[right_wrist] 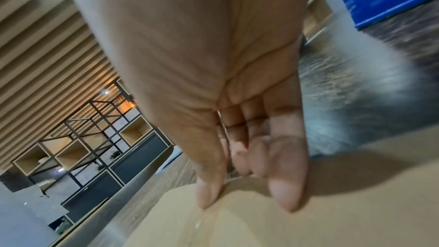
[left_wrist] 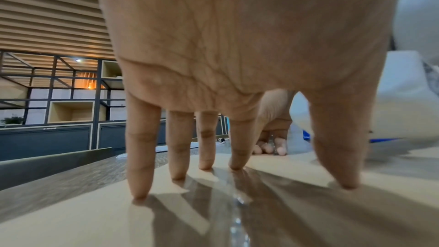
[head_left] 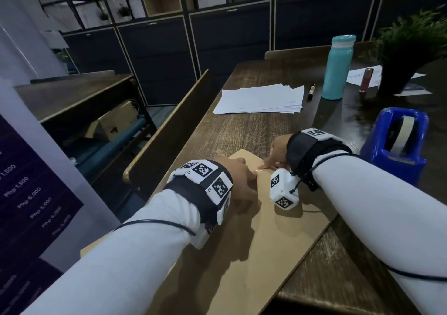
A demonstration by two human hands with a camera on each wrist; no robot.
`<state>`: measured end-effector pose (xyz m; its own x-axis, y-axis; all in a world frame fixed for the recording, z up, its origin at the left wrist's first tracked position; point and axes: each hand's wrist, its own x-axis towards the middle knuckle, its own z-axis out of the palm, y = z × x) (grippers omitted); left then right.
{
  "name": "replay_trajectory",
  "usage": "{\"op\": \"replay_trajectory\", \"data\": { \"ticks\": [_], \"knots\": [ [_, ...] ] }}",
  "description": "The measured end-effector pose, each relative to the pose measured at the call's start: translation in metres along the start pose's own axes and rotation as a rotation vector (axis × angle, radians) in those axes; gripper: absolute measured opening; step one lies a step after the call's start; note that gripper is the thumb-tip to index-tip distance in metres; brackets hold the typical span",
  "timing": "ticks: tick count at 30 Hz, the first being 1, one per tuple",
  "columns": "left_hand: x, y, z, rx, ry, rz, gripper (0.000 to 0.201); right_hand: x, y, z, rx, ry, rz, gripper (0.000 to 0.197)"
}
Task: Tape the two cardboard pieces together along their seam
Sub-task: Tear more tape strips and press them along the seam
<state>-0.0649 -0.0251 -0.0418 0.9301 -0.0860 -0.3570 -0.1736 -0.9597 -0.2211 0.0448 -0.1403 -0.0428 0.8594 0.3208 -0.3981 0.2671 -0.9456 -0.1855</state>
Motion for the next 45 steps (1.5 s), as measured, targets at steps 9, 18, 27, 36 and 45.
{"op": "replay_trajectory", "data": {
  "ticks": [9, 18, 27, 36, 45],
  "knots": [
    [0.023, 0.006, -0.004, -0.124, -0.07, -0.068, 0.099, -0.039, 0.002, -0.008, -0.128, 0.16, -0.068, 0.031],
    [0.12, 0.008, -0.005, -0.293, -0.032, -0.267, 0.108, -0.095, 0.046, -0.013, -0.079, 0.419, -0.114, 0.038],
    [0.266, -0.045, 0.001, -0.281, -0.124, -0.432, 0.085, -0.128, 0.099, -0.012, -0.093, 0.539, -0.07, 0.06],
    [0.102, 0.084, -0.12, -0.318, 0.171, -0.051, 0.054, -0.135, 0.13, -0.021, 0.196, 0.563, 0.016, 0.081],
    [0.039, 0.144, -0.124, -0.889, 0.092, 0.164, 0.051, -0.163, 0.152, -0.013, 0.341, 0.335, 0.175, 0.141]
  ]
}}
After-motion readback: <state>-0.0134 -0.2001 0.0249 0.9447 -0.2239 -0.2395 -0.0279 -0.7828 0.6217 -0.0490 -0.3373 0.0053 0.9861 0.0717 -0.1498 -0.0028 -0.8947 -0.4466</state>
